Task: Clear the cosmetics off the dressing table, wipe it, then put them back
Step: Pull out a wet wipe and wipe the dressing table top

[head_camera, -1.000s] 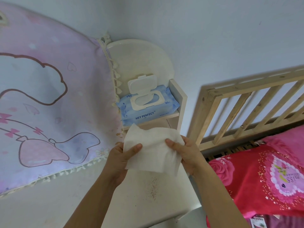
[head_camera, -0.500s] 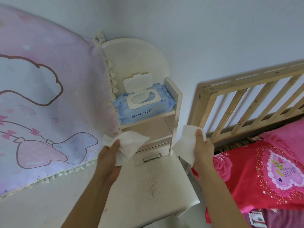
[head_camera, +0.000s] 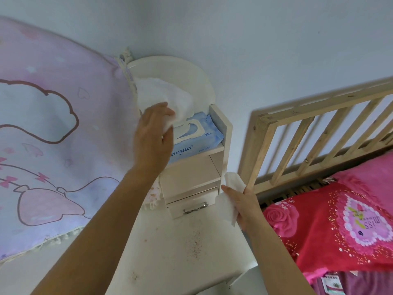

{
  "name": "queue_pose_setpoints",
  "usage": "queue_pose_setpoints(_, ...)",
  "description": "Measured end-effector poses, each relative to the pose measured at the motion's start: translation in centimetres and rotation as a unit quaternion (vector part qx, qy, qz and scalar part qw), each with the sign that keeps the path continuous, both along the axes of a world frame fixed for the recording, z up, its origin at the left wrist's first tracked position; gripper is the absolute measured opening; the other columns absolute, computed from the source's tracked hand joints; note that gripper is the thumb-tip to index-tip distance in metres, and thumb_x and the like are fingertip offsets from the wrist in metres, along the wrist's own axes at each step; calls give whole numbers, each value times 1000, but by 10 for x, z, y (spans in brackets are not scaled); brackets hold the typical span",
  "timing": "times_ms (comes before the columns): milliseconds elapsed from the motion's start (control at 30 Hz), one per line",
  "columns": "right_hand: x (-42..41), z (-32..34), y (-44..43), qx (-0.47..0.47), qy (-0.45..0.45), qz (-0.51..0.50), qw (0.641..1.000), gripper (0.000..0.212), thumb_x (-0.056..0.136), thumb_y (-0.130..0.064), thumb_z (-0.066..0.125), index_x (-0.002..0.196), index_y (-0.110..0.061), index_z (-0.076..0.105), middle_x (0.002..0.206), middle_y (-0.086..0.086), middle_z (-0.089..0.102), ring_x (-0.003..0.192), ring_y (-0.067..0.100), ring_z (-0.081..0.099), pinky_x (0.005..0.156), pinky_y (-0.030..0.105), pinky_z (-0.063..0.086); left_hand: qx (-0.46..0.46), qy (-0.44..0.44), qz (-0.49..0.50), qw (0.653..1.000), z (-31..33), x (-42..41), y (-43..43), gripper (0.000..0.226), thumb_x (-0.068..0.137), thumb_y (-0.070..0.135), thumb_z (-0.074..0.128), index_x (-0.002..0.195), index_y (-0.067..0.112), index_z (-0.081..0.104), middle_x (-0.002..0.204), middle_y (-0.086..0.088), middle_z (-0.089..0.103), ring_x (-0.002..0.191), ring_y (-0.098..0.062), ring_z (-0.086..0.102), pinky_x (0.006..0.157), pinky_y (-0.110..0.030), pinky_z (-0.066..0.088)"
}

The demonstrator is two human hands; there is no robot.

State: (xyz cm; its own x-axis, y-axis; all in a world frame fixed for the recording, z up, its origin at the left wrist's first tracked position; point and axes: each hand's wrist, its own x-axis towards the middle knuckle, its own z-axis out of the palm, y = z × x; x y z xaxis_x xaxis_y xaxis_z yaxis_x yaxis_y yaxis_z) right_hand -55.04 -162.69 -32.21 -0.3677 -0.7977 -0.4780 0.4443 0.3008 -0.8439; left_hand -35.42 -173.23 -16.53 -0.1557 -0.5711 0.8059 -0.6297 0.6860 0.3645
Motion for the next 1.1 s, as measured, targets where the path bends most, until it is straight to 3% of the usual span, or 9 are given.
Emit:
queue_pose_setpoints(67, 1, 0, 1, -12, 3, 21, 1000, 39, 74, -21, 86, 108, -16, 69, 90, 6, 76, 87, 30, 71, 80, 53, 59, 132, -165, -3, 977, -18, -6, -11, 31, 95, 16, 55, 126, 12, 58, 145, -13, 47, 134, -29, 40, 110, -40, 35)
queue_pose_setpoints(167, 2, -1, 4, -11, 14, 49, 999, 40, 70, -23, 89, 105, -22, 70, 92, 2, 76, 92, 30, 71, 82, 52, 59, 237, -359, 24, 902, -49, -8, -16, 57, 101, 52, 28, 151, 25, 27, 160, -7, 23, 148, -28, 15, 120, -51, 10)
queue_pose_setpoints(333, 2, -5, 5, -10, -14, 64, 998, 38, 76, -20, 83, 111, -22, 68, 99, 4, 76, 96, 29, 69, 81, 45, 59, 226, -376, 36, 898, -49, -10, -24, 76, 90, 67, 4, 154, 27, 19, 161, -5, 21, 149, -23, 13, 121, -53, 8)
queue_pose_setpoints(433, 2, -8, 4, -2, -18, 76, 997, 34, 79, -20, 81, 111, -20, 69, 100, 6, 75, 98, 32, 68, 87, 51, 55, 235, -408, 22, 882, -43, -15, -35, 66, 97, 60, 11, 155, 27, 16, 160, -1, 24, 147, -21, 17, 120, -52, 9)
queue_pose_setpoints(600, 0, -12, -2, 3, -16, 98, 995, 19, 84, -20, 75, 102, -25, 70, 91, 0, 76, 93, 28, 69, 77, 44, 58, 227, -409, -4, 884, -32, -14, -42, 58, 102, 52, 26, 153, 26, 22, 158, -1, 28, 146, -22, 22, 118, -49, 14)
queue_pose_setpoints(700, -4, -16, -5, 2, -10, 106, 994, 18, 87, -19, 73, 102, -27, 69, 90, -5, 76, 92, 22, 70, 74, 37, 59, 130, -336, 22, 933, -39, -6, -21, 56, 102, 49, 34, 149, 18, 36, 157, -8, 33, 145, -27, 27, 117, -51, 20)
queue_pose_setpoints(833, -9, -36, -5, 26, -7, 103, 994, 23, 92, -17, 66, 115, -19, 67, 106, 3, 74, 99, 23, 68, 88, 40, 56, 36, -153, 95, 983, -84, 8, 24, 45, 101, 36, 45, 140, 14, 47, 151, -13, 40, 138, -30, 38, 110, -41, 29)
queue_pose_setpoints(967, -11, -70, 2, 89, 1, 107, 990, 30, 101, -22, 49, 130, -17, 58, 120, 4, 66, 112, 25, 61, 103, 48, 48, 187, -172, 140, 957, -160, 31, 75, 52, 102, 37, 44, 148, 13, 38, 160, -12, 23, 145, -30, 27, 113, -41, 26)
queue_pose_setpoints(1100, -11, -105, 18, 168, 64, 124, 976, 40, 104, -25, 40, 142, -11, 46, 135, 11, 56, 121, 30, 53, 108, 42, 41, 410, -300, 152, 848, -236, 57, 133, 59, 102, 40, 38, 154, 13, 27, 163, -15, 6, 150, -32, 10, 117, -51, 23)
